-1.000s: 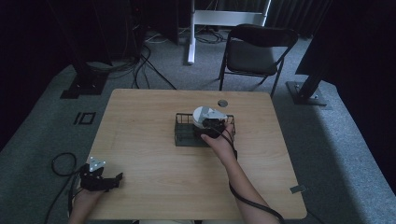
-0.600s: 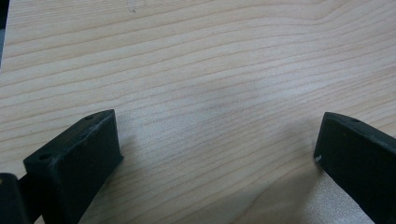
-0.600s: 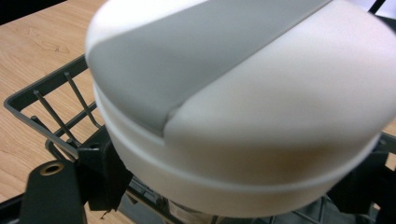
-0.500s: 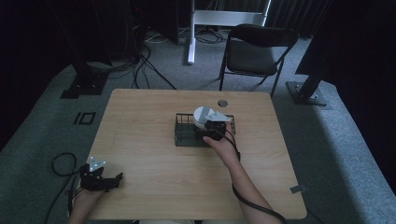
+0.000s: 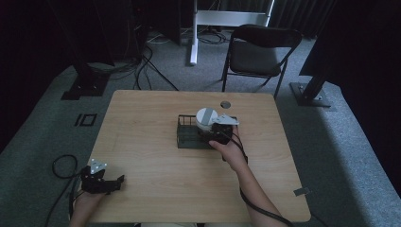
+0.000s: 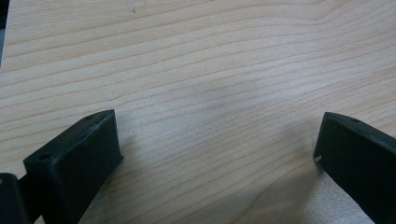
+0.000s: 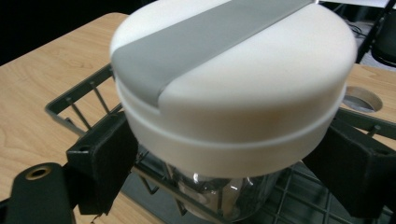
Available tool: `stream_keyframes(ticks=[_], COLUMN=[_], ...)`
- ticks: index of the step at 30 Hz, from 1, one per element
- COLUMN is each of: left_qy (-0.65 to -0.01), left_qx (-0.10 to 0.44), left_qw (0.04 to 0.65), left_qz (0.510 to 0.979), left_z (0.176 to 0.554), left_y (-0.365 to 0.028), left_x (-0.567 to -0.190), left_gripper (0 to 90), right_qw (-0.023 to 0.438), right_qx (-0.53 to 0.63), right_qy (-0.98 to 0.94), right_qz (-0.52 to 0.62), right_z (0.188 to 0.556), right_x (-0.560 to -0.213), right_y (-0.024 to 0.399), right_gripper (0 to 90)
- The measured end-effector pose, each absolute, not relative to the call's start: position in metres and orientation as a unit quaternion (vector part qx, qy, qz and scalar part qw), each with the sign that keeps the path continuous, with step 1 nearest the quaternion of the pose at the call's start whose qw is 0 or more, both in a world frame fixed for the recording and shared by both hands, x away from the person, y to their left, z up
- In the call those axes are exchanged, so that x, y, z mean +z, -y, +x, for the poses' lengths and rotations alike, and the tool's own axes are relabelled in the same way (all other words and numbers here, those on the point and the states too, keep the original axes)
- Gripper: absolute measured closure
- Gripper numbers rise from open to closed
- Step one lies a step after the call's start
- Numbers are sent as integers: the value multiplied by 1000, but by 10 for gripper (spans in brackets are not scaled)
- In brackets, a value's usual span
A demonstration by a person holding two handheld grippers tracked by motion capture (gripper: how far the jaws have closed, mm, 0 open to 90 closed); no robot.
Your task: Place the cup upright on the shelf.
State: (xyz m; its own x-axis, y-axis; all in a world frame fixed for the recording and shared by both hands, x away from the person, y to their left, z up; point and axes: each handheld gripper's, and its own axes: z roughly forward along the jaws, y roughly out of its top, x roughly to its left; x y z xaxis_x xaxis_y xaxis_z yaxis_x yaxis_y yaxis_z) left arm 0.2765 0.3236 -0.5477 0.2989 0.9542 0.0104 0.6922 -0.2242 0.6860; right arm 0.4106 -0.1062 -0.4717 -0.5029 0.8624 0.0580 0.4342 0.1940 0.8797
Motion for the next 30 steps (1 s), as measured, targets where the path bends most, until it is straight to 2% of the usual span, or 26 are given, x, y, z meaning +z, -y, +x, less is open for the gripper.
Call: stream_keyframes(ticks=[30], left_qy=[-549], left_qx=[222], left_qw=[294], left_qz=[750], left_z=[276], left_y=[-324], left_x=[-548], left_gripper=[6], right_qw=[237], right_qx=[481], right_qy=[-731], right_qz=[422], right_z=[391], right_x=[-466], right_y=[126], right_gripper=[120])
